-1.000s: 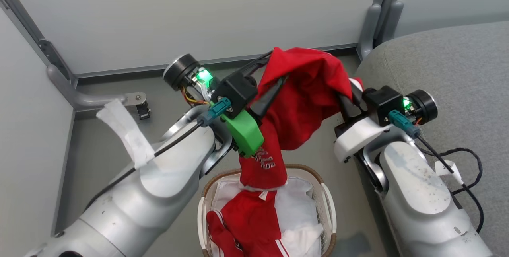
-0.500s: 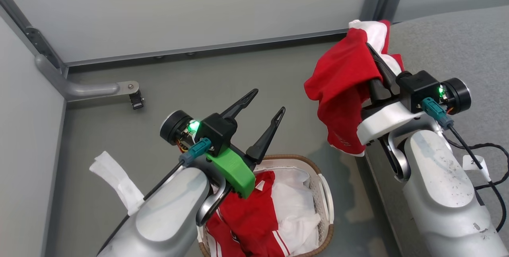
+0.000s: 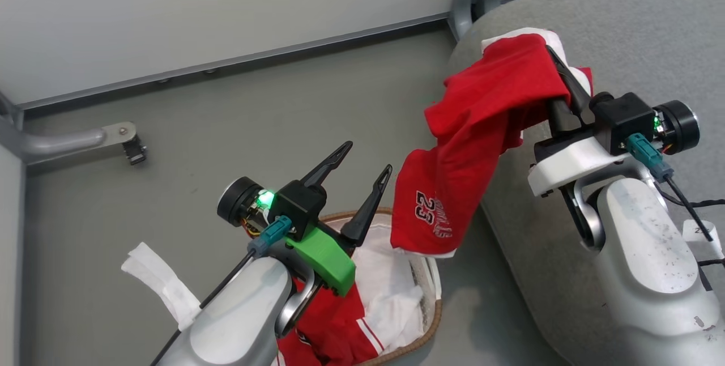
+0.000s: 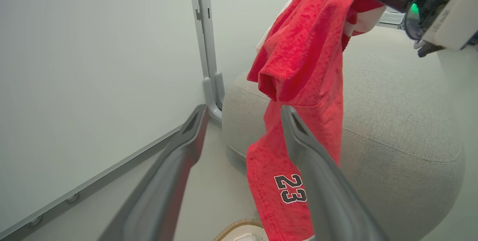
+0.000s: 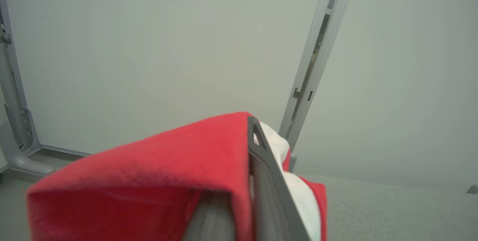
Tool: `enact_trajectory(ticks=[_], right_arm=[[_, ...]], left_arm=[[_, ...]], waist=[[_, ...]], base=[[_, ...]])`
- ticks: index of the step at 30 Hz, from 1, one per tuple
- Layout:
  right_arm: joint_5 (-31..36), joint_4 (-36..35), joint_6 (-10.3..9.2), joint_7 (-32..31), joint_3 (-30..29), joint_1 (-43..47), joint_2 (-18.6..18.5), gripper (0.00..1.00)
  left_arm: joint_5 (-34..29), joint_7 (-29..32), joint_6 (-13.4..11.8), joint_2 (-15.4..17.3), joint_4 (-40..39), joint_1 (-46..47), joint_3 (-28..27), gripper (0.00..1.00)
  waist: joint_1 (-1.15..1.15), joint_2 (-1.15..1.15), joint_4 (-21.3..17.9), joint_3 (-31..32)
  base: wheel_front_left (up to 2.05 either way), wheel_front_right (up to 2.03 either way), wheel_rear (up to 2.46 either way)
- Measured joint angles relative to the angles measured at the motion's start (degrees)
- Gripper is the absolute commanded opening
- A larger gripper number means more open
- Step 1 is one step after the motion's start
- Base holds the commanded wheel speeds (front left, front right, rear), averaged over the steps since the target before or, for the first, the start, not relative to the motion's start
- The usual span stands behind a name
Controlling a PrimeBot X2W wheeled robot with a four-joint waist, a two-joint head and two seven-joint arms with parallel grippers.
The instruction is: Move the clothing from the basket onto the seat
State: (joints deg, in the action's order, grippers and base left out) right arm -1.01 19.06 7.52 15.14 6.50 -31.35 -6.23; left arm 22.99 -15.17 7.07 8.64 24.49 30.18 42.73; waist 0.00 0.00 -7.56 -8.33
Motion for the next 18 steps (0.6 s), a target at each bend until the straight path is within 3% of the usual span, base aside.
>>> enact_trajectory(ticks=[18], right_arm=[[-0.10, -2.66, 0.00, 0.00, -4.87, 1.48, 0.62, 0.00]], left_arm=[[-3.01, 0.00, 0.23, -0.76, 2.19, 2.24, 0.45, 1.00]], waist=[[0.00, 0.00, -14.72, -6.68]], base=[[0.00, 0.00, 0.00]])
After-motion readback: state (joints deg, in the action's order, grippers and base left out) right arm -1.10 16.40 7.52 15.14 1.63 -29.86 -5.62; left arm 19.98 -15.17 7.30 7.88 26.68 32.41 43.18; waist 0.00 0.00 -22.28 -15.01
